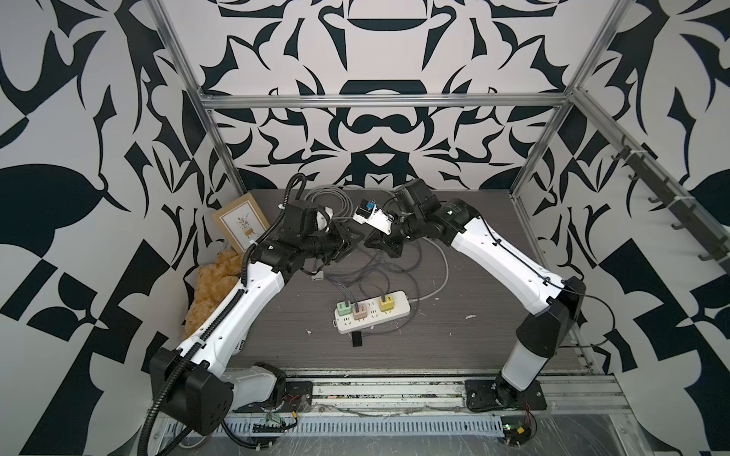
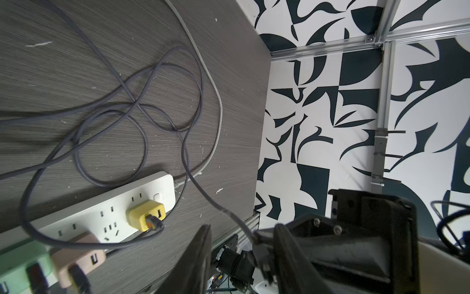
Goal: Charge mp3
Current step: Pick up the charging cable from the center of the board.
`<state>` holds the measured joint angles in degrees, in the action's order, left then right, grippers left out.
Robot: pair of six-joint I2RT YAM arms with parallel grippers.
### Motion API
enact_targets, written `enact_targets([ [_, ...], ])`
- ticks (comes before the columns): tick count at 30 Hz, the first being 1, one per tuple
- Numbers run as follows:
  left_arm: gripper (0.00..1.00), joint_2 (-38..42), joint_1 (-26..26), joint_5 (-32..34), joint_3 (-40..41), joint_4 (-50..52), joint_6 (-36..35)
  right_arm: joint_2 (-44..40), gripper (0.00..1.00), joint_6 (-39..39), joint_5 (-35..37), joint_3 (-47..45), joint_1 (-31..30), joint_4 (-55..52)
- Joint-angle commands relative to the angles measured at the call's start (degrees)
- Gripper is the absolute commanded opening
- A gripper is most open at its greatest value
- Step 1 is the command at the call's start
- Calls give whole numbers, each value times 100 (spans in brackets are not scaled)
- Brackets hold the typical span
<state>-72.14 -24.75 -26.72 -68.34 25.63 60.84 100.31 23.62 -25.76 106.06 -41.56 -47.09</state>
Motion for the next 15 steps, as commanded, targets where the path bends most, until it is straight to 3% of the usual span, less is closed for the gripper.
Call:
enact_targets([
  [1,39,-6,6,53,-188,200,99,-83,0,163,119,268,-63,-145],
  [15,22,-256,6,-74,-232,222,147,14,0,285,281,332,-98,-302],
])
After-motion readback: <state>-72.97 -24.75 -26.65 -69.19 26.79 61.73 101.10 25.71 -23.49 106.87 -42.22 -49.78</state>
